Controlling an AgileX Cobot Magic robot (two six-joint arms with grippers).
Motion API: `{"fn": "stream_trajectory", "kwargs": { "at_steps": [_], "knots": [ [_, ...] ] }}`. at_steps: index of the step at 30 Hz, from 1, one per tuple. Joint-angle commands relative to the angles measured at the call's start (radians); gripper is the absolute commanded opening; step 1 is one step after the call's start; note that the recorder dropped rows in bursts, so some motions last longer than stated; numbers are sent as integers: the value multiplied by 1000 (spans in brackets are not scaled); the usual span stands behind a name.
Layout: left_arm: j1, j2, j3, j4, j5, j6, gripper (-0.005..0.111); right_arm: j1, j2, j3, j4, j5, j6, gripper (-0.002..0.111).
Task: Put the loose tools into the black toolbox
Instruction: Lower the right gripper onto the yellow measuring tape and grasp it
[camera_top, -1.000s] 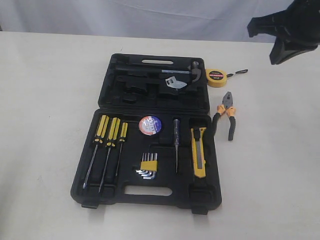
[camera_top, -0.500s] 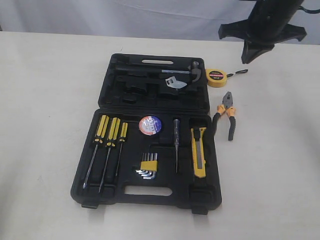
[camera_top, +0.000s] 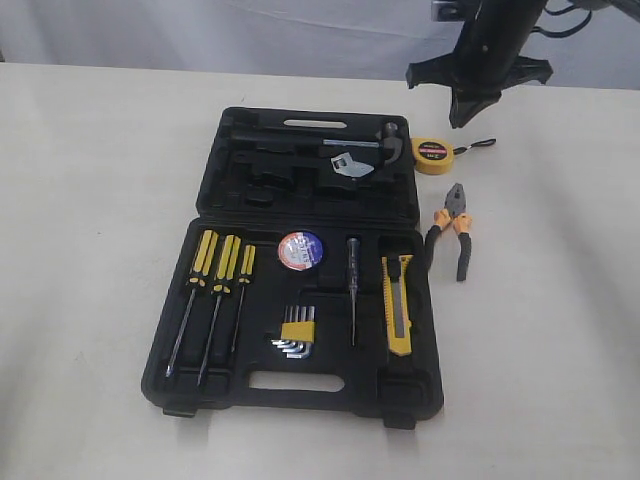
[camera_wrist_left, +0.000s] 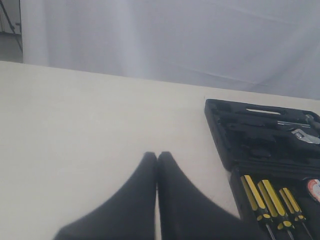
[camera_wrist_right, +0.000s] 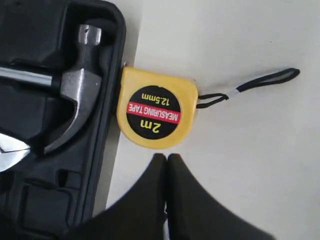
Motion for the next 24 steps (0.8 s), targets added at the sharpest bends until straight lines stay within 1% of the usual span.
{"fn": "stream_trajectory", "kwargs": {
  "at_steps": [1, 13, 15, 18, 24],
  "knots": [
    [-6, 4, -5, 5, 1, 0, 0, -5, 32, -10, -8, 7, -30, 0],
    [-6, 4, -5, -4, 1, 0, 0, -5, 81, -10, -15, -57, -19, 0],
    [-6, 4, -5, -4, 1, 0, 0, -5, 81, -10, -15, -48, -17, 2],
    [-6, 4, -5, -4, 1, 0, 0, -5, 81, -10, -15, -51, -8, 13],
    [-6, 4, -5, -4, 1, 0, 0, -5, 81, -10, 4, -51, 0, 57]
  ]
}}
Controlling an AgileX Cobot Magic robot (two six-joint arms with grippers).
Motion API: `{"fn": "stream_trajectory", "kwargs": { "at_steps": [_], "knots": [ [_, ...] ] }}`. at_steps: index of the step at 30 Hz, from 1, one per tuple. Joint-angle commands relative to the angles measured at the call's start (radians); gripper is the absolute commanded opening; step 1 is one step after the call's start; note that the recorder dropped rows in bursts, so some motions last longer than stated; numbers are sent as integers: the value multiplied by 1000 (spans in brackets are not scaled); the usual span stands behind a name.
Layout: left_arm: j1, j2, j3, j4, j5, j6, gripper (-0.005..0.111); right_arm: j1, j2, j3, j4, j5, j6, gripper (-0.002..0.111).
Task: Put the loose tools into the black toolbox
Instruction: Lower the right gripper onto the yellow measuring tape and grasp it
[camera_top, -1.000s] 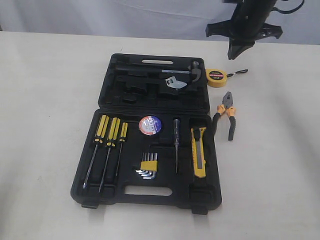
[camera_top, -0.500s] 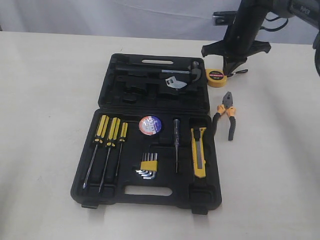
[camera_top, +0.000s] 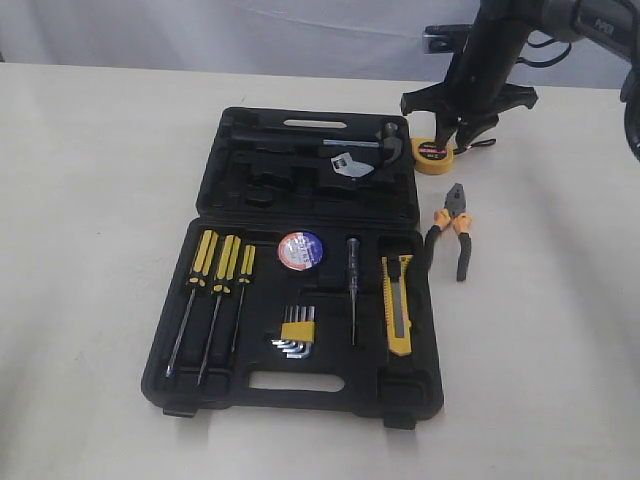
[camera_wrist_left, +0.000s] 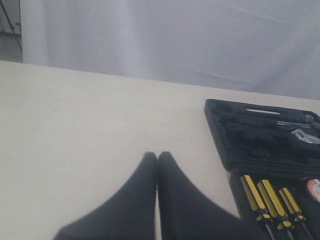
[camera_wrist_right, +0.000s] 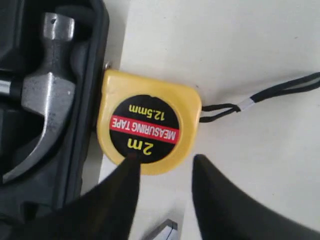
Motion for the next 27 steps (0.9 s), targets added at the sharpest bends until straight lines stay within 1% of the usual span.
{"fn": "stream_trajectory", "kwargs": {
  "at_steps": [1, 2, 3, 13, 20, 27],
  "knots": [
    [-6, 4, -5, -4, 1, 0, 0, -5, 1, -7, 12, -1, 4, 61],
    [-6, 4, -5, -4, 1, 0, 0, -5, 1, -7, 12, -1, 4, 64],
    [-6, 4, -5, -4, 1, 0, 0, -5, 4, -7, 12, -1, 4, 65],
    [-6, 4, -5, -2, 1, 0, 0, -5, 27, -7, 15, -55, -13, 65],
    [-6, 4, -5, -2, 1, 0, 0, -5, 65, -7, 74, -84, -56, 65],
    [-6, 4, -5, -2, 1, 0, 0, 4, 77, -7, 76, -116, -56, 65]
  ]
}}
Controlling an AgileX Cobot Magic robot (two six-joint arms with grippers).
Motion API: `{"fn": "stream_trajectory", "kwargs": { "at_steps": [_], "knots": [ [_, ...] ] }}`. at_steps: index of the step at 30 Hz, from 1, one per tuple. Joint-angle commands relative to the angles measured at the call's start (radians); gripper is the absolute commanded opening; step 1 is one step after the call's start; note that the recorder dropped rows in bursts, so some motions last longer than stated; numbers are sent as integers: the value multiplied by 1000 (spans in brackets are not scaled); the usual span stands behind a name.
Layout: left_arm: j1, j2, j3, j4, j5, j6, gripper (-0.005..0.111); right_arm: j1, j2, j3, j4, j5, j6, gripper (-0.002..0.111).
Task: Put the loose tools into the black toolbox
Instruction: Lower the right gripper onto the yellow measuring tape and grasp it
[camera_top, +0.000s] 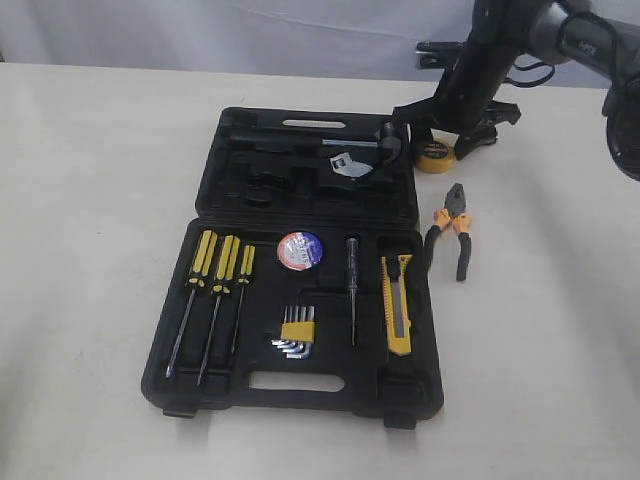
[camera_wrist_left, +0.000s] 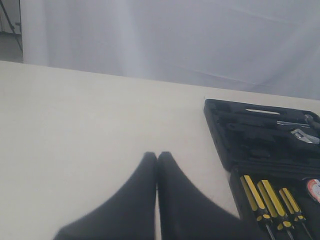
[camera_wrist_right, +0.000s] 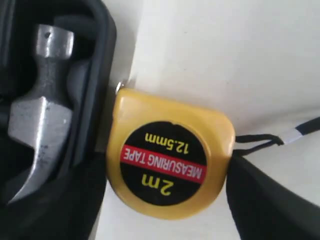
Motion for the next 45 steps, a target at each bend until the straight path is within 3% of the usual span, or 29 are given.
{"fn": "stream_trajectory", "kwargs": {
  "at_steps": [1, 27, 32, 45],
  "knots": [
    [-6, 4, -5, -2, 1, 0, 0, 6, 12, -2, 13, -36, -9, 65],
    [-6, 4, -5, -2, 1, 0, 0, 6, 41, -2, 13, -106, -9, 67],
    [-6, 4, -5, -2, 1, 0, 0, 6, 41, -2, 13, -118, -9, 79],
    [-6, 4, -5, 3, 1, 0, 0, 6, 41, -2, 13, -191, 10, 79]
  ]
}}
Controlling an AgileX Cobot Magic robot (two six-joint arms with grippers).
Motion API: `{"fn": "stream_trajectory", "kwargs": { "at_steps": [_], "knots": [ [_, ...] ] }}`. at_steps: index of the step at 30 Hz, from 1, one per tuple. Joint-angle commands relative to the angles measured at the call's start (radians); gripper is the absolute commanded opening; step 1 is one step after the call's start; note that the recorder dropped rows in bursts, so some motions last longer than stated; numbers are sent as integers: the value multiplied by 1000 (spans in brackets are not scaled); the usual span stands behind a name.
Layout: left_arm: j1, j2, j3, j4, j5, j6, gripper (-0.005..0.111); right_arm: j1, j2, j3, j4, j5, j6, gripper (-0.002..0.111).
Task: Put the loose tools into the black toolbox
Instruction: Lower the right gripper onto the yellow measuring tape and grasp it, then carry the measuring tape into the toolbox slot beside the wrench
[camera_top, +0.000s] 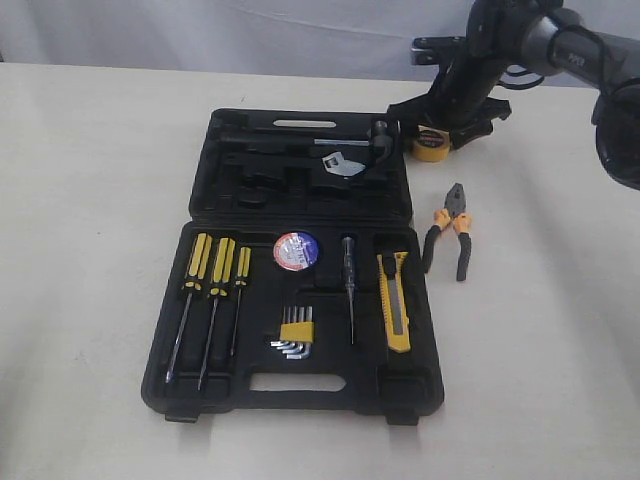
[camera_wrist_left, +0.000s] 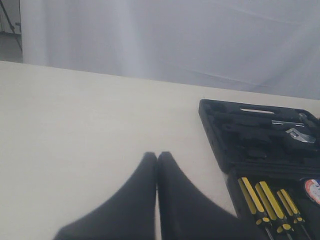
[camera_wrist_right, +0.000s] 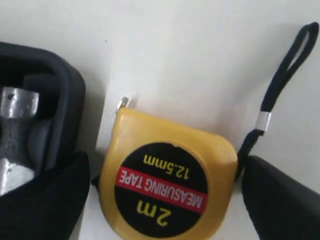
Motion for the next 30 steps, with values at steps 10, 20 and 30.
{"fn": "stream_trajectory", "kwargs": {
  "at_steps": [10, 20, 30],
  "knots": [
    [-6, 4, -5, 3, 1, 0, 0, 4, 6, 3, 15, -31, 9, 50],
    [-6, 4, -5, 3, 1, 0, 0, 4, -6, 3, 11, 1, 28, 25],
    [-6, 4, -5, 3, 1, 0, 0, 4, -125, 3, 6, 111, 28, 14]
  ]
}}
